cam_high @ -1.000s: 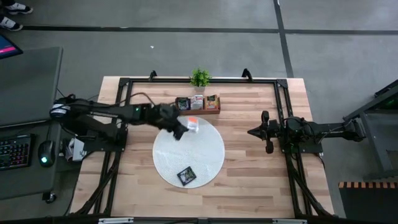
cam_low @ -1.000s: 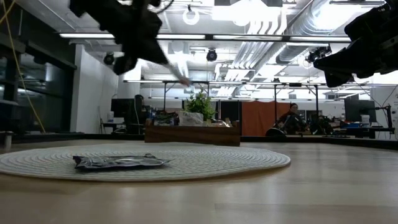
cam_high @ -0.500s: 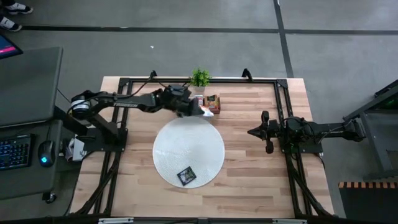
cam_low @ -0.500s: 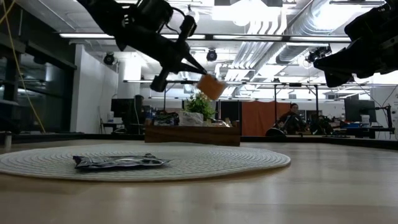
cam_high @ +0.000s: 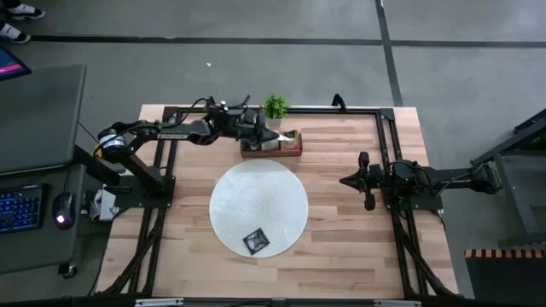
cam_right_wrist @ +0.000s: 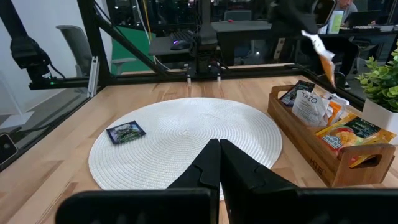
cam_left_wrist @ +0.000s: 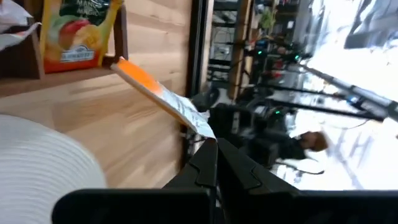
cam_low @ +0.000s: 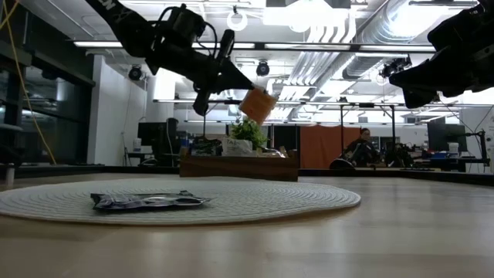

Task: Pick & Place Tea
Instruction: Put the orange tea bag into the middle section of the wooden organizer

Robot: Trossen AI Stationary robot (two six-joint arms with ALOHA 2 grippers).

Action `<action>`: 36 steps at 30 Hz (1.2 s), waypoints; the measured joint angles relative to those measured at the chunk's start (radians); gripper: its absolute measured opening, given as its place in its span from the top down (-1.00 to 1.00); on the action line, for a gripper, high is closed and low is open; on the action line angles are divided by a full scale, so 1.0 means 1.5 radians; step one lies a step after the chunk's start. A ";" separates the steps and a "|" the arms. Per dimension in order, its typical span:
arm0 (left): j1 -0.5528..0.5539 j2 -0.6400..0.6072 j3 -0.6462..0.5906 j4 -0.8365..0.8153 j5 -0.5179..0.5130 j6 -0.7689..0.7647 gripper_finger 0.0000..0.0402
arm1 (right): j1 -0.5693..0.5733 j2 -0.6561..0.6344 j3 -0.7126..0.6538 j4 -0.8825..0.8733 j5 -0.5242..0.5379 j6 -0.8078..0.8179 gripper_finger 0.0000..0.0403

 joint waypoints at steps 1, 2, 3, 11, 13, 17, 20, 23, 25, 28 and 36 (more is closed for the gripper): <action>0.006 0.000 0.000 0.003 0.005 -0.013 1.00 | 0.000 0.000 0.000 0.000 0.000 0.000 1.00; 0.011 0.000 0.000 0.003 0.006 -0.021 1.00 | 0.000 0.000 0.000 0.000 0.000 0.000 1.00; 0.015 0.000 0.000 0.003 0.006 -0.023 1.00 | 0.000 0.000 0.000 0.000 0.000 0.000 1.00; 0.025 0.000 -0.096 0.176 -0.013 -0.097 1.00 | 0.000 0.000 0.000 0.000 0.000 0.000 1.00; 0.019 0.000 -0.124 0.220 -0.035 -0.127 1.00 | 0.000 0.000 0.000 0.000 0.000 0.000 1.00; 0.015 0.000 -0.144 0.243 -0.053 -0.145 1.00 | 0.000 0.000 0.000 0.000 0.000 0.000 1.00; 0.016 0.000 -0.156 0.251 -0.054 -0.154 1.00 | 0.000 0.000 0.000 0.000 0.000 0.000 1.00; 0.016 0.000 -0.172 0.292 -0.074 -0.182 1.00 | 0.000 0.000 0.000 0.000 0.000 0.000 1.00; 0.010 0.000 -0.182 0.312 -0.090 -0.197 1.00 | 0.000 0.000 0.000 0.000 0.000 0.000 1.00; -0.012 0.000 -0.188 0.325 -0.102 -0.202 1.00 | 0.000 0.000 0.000 0.000 0.000 0.000 1.00; -0.078 0.000 -0.224 0.380 -0.204 -0.241 1.00 | 0.000 0.000 0.000 0.000 0.000 0.000 1.00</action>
